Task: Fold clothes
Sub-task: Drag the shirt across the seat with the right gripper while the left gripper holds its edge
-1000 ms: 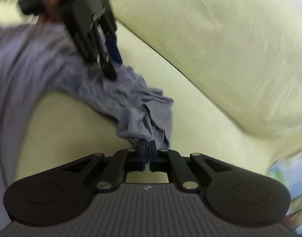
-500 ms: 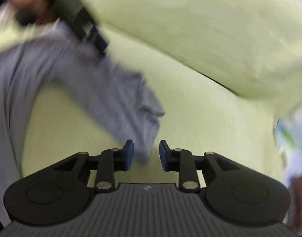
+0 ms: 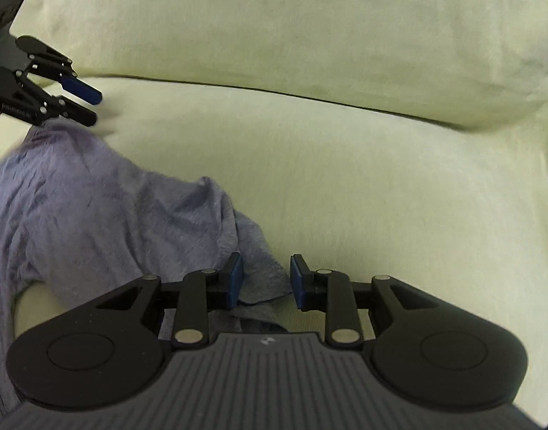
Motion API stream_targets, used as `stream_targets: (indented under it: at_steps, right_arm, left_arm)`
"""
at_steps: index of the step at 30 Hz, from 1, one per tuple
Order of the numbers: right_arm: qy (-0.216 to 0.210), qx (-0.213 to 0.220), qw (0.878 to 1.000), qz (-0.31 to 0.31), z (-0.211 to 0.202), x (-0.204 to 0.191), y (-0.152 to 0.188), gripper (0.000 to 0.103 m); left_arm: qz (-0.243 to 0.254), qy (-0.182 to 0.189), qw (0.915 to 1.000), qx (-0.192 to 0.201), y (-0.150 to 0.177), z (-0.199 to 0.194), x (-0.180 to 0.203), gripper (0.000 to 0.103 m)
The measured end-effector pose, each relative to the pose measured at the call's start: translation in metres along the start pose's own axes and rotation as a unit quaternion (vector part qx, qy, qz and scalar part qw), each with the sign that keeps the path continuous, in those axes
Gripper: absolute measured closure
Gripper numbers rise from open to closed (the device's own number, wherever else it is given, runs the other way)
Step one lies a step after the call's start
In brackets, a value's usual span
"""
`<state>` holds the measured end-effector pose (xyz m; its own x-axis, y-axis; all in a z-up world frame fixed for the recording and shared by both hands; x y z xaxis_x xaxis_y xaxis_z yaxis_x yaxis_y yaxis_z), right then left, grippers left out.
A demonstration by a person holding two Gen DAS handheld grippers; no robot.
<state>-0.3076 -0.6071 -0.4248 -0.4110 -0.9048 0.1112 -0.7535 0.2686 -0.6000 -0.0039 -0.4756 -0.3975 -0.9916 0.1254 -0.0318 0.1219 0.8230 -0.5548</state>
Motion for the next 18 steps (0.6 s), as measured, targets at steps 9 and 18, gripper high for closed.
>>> stream_targets:
  at_steps: [9,18]
  right_arm:
    - [0.052,0.01,0.998,-0.019,-0.014,0.014,-0.01,0.103]
    - [0.119,-0.001,0.992,-0.028,0.005,0.033,-0.023,0.103]
  left_arm:
    - [0.007,0.009,0.9999,0.004,0.021,0.004,-0.011,0.08]
    - [-0.05,-0.041,0.9975,0.029,0.021,0.007,-0.033,0.082]
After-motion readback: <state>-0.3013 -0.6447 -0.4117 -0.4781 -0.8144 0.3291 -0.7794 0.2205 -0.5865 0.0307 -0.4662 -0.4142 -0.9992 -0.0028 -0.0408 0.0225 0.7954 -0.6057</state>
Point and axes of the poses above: each gripper's, at about its wrist camera, not at the fingertips, and z roughly the way its jaws point, x to its right, y to its underside, the point moved 3 cm from there along z, roughly the way its jaws point, and after that the axes turned 7 degrees about -z, right-handed, at the moved point
